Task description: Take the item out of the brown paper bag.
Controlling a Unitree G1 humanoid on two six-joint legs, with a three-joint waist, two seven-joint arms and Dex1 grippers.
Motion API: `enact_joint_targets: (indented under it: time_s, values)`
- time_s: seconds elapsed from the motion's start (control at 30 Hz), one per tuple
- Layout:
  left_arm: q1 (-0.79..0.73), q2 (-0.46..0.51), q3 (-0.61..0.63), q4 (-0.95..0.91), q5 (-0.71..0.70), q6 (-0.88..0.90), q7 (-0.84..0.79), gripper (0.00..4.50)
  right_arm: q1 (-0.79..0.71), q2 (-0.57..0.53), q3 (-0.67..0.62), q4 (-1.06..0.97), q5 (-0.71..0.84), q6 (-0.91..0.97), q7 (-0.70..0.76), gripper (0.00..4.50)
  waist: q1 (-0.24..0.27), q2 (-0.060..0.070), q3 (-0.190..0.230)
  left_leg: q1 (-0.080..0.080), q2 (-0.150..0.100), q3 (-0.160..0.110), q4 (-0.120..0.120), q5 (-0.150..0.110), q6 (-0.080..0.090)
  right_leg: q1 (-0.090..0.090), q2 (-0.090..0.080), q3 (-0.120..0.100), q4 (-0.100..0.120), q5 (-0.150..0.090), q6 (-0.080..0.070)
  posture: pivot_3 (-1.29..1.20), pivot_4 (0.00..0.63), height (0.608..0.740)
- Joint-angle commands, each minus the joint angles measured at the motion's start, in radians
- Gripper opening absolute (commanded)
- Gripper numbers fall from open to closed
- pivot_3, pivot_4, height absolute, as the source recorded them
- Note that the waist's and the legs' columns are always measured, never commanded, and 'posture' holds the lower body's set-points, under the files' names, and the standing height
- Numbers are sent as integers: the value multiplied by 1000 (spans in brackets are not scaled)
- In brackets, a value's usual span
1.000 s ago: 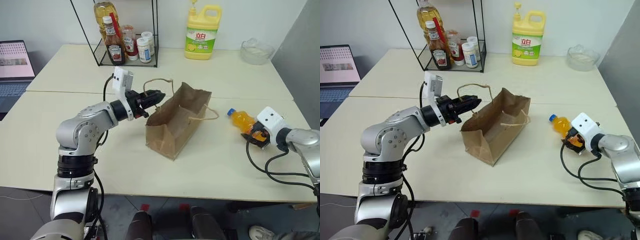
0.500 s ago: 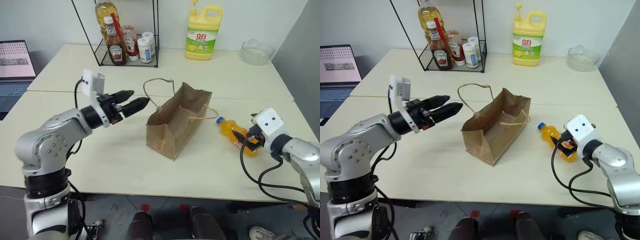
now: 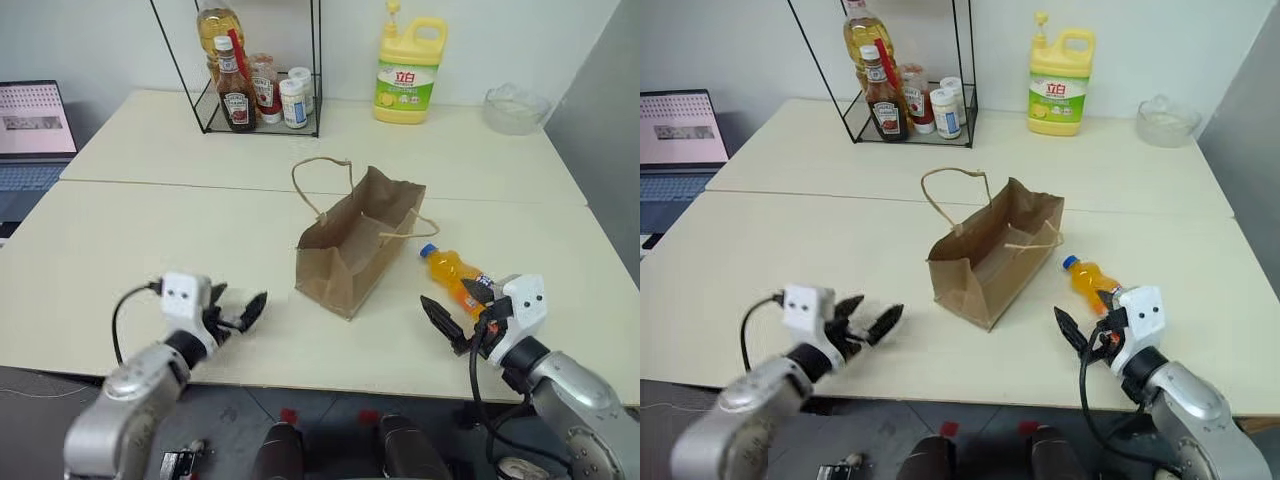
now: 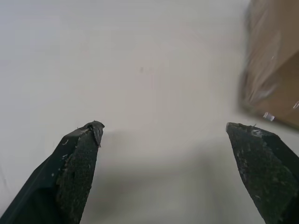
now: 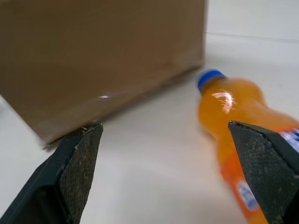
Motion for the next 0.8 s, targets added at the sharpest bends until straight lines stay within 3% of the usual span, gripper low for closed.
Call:
enact_joint_targets:
  time_s: [0.03, 0.2, 0.8]
  values:
    - [38, -37, -92, -28, 126, -98, 67, 4483, 55, 41, -1, -72, -53, -9, -112, 4500, 1, -1, -2, 0, 0, 0, 0, 0, 0, 0, 0, 0, 0, 0, 0, 0, 150, 740]
    - [75, -87, -158, -11, 199, -163, 98, 4483, 107, 130, 18, -99, -61, 4, -203, 4500, 5, 0, -5, 0, 0, 0, -2, 0, 0, 1, 0, 0, -3, 0, 0, 0, 150, 740]
    - [159, -156, -148, 61, 272, -270, 129, 4483, 140, 146, 66, -21, -204, -75, -295, 4500, -13, 5, -9, 0, 1, 3, -4, 0, 0, 2, 0, 2, -12, 1, 1, 0, 150, 740]
